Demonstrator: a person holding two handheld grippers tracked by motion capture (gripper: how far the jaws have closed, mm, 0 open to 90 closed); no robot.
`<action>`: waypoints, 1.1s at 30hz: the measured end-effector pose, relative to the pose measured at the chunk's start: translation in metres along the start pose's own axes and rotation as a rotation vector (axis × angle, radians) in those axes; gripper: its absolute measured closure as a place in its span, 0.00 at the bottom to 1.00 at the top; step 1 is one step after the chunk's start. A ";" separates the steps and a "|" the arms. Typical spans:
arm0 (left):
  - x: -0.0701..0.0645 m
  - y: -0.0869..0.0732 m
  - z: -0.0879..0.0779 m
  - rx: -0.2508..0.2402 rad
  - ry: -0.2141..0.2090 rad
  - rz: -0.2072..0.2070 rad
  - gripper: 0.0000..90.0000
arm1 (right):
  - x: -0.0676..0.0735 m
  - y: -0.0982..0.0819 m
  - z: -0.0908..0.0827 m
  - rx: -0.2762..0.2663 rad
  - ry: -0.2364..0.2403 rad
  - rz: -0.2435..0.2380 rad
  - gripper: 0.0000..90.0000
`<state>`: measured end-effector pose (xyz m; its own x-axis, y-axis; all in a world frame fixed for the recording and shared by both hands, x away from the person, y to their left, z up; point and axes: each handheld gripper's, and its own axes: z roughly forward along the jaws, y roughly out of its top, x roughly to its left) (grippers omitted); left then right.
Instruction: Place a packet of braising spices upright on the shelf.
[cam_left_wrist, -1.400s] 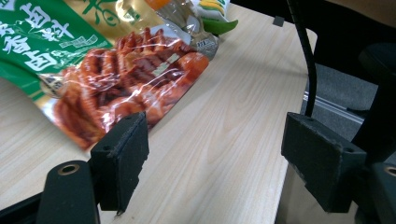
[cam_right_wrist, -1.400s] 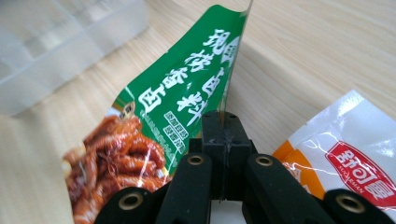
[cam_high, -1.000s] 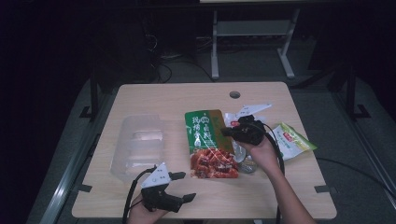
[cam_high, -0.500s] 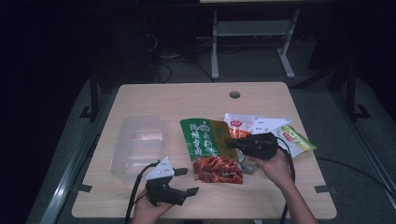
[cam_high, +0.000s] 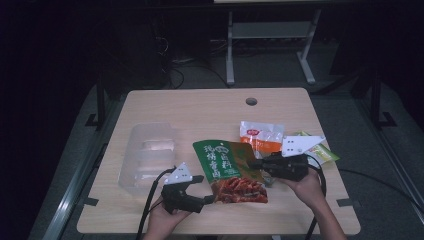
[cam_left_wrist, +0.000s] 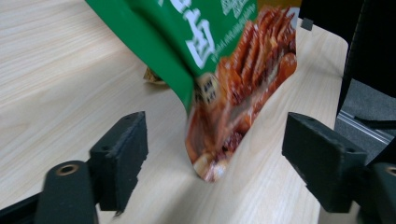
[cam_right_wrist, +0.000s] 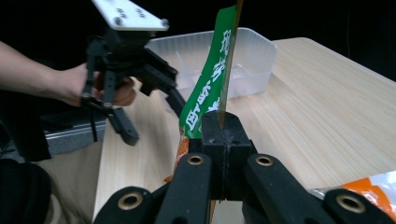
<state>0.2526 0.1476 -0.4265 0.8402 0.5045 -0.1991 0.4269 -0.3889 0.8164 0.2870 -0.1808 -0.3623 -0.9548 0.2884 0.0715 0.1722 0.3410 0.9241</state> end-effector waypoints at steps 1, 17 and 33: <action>0.001 0.001 0.002 0.002 -0.003 -0.003 0.29 | 0.000 -0.002 0.000 -0.005 0.002 0.002 1.00; 0.005 0.014 0.007 0.021 -0.042 -0.015 0.97 | 0.000 -0.007 0.004 -0.006 -0.018 0.038 1.00; -0.003 0.019 0.000 0.046 0.029 0.105 0.97 | -0.007 -0.013 0.029 0.097 -0.019 0.158 0.76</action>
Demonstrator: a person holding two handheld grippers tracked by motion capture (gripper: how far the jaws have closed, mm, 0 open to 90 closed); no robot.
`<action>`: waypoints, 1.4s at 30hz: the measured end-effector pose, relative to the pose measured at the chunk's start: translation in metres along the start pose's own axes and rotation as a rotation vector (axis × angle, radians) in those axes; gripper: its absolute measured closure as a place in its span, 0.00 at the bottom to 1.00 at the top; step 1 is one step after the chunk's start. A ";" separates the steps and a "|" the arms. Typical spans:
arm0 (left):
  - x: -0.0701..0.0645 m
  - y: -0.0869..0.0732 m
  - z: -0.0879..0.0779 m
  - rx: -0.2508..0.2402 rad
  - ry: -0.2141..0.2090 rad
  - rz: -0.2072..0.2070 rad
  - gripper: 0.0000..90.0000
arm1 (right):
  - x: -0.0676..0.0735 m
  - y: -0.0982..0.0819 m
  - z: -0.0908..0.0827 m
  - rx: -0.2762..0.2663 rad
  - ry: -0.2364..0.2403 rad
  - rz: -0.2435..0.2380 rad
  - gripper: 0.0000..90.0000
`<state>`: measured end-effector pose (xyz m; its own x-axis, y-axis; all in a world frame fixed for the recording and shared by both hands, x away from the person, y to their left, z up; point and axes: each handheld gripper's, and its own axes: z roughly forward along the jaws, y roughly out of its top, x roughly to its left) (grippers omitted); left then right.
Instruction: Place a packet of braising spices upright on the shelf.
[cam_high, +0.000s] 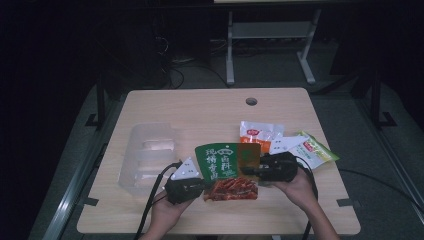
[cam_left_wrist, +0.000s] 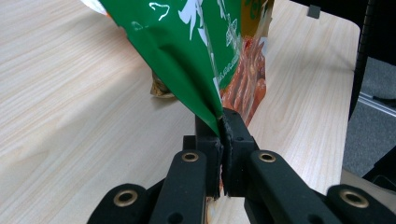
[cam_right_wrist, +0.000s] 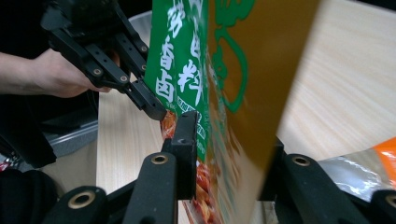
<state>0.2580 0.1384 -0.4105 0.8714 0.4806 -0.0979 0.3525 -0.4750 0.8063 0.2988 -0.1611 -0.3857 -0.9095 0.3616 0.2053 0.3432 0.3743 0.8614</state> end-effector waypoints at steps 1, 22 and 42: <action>0.000 0.000 0.000 0.000 0.001 0.003 0.97 | 0.001 0.002 0.006 0.025 -0.001 -0.007 0.79; -0.005 -0.011 -0.022 -0.045 0.030 -0.027 0.69 | 0.014 0.005 -0.013 -0.004 -0.032 -0.041 1.00; -0.017 -0.020 -0.039 -0.041 -0.005 0.021 0.58 | 0.009 0.039 -0.005 -0.012 -0.049 -0.049 1.00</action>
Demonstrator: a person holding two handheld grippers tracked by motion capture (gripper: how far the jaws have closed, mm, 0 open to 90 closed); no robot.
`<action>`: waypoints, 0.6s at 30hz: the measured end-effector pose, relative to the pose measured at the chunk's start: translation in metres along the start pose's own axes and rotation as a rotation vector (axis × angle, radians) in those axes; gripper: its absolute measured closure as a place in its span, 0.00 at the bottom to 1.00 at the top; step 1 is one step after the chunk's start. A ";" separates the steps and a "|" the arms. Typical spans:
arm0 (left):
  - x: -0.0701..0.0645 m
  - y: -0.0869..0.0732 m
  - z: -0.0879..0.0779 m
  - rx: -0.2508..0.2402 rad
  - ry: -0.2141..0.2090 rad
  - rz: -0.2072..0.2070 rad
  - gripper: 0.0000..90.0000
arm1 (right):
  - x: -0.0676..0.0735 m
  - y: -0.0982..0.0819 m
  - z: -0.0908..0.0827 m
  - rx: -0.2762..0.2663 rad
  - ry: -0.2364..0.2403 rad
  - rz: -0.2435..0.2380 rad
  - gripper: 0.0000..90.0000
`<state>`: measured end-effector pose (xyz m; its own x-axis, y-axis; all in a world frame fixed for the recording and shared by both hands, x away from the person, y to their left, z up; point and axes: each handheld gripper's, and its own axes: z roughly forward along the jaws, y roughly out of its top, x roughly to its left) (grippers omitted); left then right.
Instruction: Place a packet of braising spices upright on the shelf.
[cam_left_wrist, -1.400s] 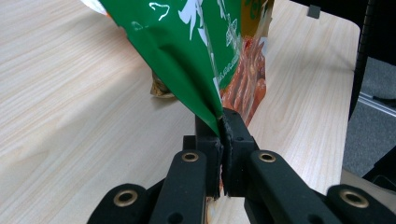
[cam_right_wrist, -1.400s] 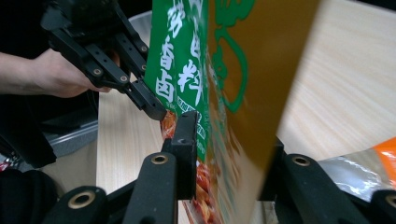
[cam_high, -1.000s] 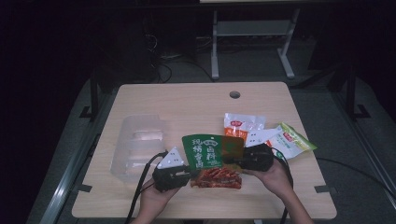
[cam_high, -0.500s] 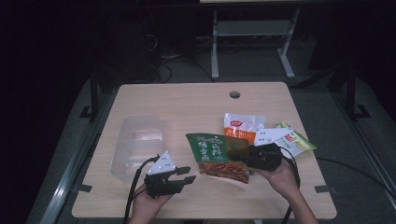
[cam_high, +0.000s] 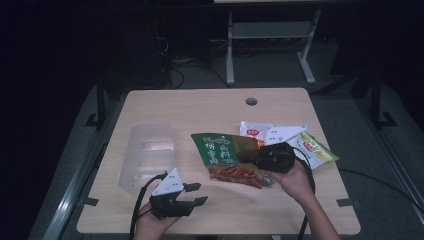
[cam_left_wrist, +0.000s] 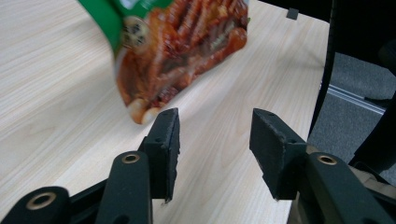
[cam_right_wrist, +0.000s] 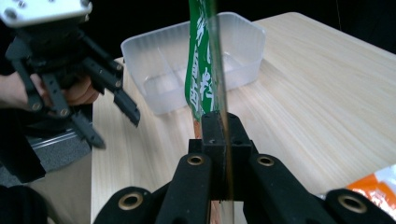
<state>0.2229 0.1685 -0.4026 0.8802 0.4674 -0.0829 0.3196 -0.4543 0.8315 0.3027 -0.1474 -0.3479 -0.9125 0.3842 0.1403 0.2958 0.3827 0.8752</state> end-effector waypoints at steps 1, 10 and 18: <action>0.000 -0.001 0.000 0.000 -0.003 0.000 0.57 | -0.001 0.003 0.001 -0.001 0.002 0.003 1.00; -0.002 -0.003 0.003 -0.013 -0.024 0.000 0.48 | -0.009 0.022 0.007 0.001 -0.006 0.011 1.00; -0.001 -0.002 0.002 -0.023 -0.041 0.011 0.44 | -0.015 0.035 0.019 0.004 0.001 0.003 1.00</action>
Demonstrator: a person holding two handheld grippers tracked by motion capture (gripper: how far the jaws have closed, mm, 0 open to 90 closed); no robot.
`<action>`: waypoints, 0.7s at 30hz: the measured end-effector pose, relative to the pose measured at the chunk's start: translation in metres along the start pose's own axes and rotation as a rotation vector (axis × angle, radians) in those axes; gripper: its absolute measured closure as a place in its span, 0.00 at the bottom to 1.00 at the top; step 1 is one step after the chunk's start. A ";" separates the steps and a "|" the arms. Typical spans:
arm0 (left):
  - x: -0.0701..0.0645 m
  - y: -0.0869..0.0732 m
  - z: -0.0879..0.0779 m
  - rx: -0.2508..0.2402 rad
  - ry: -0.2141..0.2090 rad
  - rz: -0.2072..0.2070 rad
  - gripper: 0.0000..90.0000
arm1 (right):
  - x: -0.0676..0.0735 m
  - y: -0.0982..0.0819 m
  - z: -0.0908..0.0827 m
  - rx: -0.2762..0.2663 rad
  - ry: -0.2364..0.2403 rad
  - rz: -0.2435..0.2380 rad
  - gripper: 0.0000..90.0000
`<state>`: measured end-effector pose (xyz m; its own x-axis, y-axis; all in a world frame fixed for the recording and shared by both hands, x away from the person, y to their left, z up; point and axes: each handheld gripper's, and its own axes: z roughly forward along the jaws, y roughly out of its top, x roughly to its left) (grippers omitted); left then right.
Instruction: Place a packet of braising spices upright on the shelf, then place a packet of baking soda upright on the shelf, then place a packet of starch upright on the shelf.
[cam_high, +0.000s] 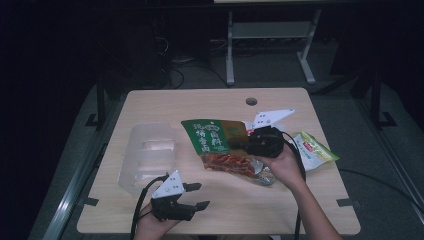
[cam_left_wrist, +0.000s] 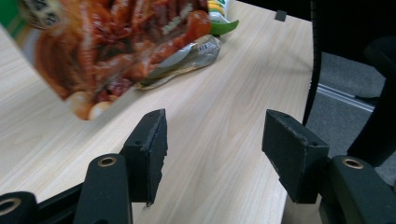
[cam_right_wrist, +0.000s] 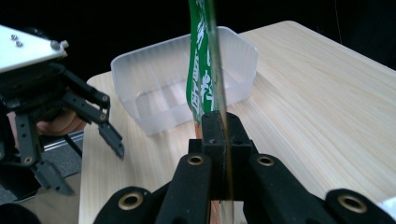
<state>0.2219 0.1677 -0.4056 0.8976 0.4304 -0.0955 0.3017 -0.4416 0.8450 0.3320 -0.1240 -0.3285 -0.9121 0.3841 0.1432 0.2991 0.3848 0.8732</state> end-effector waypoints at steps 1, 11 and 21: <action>0.000 0.000 0.000 0.000 0.001 0.002 0.43 | -0.001 0.002 0.002 -0.001 0.002 0.001 1.00; 0.002 -0.003 0.003 0.008 -0.007 -0.004 0.42 | -0.004 0.019 0.020 0.001 0.026 -0.004 1.00; -0.001 -0.003 0.003 -0.002 -0.018 0.002 0.42 | 0.001 0.035 0.027 0.004 0.037 -0.042 1.00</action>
<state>0.2209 0.1656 -0.4096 0.9036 0.4157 -0.1032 0.2995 -0.4412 0.8460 0.3490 -0.0876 -0.3102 -0.9336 0.3362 0.1238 0.2615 0.4031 0.8770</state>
